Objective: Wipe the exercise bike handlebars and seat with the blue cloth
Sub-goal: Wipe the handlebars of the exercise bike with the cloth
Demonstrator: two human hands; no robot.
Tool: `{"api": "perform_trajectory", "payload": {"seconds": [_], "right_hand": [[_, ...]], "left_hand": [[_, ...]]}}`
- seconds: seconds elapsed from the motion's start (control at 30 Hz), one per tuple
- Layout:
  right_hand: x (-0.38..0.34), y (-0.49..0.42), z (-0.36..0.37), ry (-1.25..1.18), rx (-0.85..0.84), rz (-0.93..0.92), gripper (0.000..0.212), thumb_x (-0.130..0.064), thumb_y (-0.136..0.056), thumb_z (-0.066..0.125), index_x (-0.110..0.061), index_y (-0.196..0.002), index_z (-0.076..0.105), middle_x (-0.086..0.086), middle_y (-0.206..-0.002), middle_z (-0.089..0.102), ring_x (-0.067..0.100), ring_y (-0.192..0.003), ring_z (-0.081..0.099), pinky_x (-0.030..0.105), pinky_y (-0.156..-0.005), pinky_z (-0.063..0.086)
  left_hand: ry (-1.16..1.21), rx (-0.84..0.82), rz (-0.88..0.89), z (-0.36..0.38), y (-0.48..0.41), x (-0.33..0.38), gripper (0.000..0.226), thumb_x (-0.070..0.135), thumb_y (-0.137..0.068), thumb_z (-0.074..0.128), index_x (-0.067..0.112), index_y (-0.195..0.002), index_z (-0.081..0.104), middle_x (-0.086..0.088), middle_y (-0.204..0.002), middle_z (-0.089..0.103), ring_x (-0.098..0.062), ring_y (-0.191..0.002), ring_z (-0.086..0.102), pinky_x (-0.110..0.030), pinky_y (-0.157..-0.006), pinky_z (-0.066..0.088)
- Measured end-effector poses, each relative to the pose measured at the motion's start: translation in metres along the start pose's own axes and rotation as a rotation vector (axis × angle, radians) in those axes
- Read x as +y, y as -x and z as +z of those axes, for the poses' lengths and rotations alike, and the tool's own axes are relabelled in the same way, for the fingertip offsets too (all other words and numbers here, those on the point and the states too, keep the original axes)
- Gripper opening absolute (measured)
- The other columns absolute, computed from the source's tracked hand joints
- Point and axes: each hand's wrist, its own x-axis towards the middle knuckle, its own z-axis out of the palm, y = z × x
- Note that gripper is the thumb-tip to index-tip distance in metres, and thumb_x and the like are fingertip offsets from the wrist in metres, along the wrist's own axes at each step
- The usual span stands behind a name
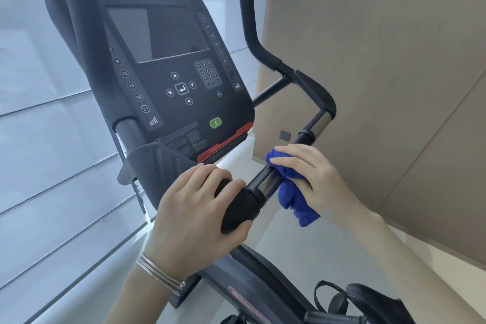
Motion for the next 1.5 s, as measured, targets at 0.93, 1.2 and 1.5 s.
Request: {"api": "perform_trajectory", "payload": {"seconds": [0.93, 1.2, 1.5], "right_hand": [[0.020, 0.053, 0.063, -0.469, 0.620, 0.244, 0.035, -0.006, -0.070, 0.072, -0.007, -0.105, 0.068, -0.001, -0.103, 0.058, 0.001, -0.096, 0.054, 0.004, -0.083, 0.041], [-0.021, 0.075, 0.103, -0.654, 0.421, 0.171, 0.036, -0.011, -0.068, 0.078, -0.012, -0.102, 0.065, 0.001, -0.104, 0.067, 0.007, -0.098, 0.061, 0.015, -0.084, 0.050], [0.021, 0.041, 0.086, -0.635, 0.678, 0.477, 0.035, -0.003, -0.065, 0.082, -0.009, -0.094, 0.064, 0.003, -0.094, 0.066, 0.011, -0.089, 0.060, 0.008, -0.077, 0.049]], "left_hand": [[-0.200, 0.059, -0.096, 0.009, -0.003, 0.014, 0.037, 0.059, -0.076, 0.053, 0.032, -0.097, 0.067, 0.010, -0.098, 0.066, -0.018, -0.097, 0.061, -0.029, -0.081, 0.047], [-0.222, 0.069, -0.116, 0.010, -0.003, 0.015, 0.035, 0.060, -0.074, 0.056, 0.033, -0.096, 0.066, 0.012, -0.097, 0.065, -0.016, -0.097, 0.060, -0.025, -0.079, 0.043], [-0.204, 0.054, -0.138, 0.008, -0.005, 0.015, 0.038, 0.064, -0.074, 0.053, 0.035, -0.095, 0.065, 0.014, -0.097, 0.065, -0.014, -0.096, 0.060, -0.024, -0.075, 0.043]]}}
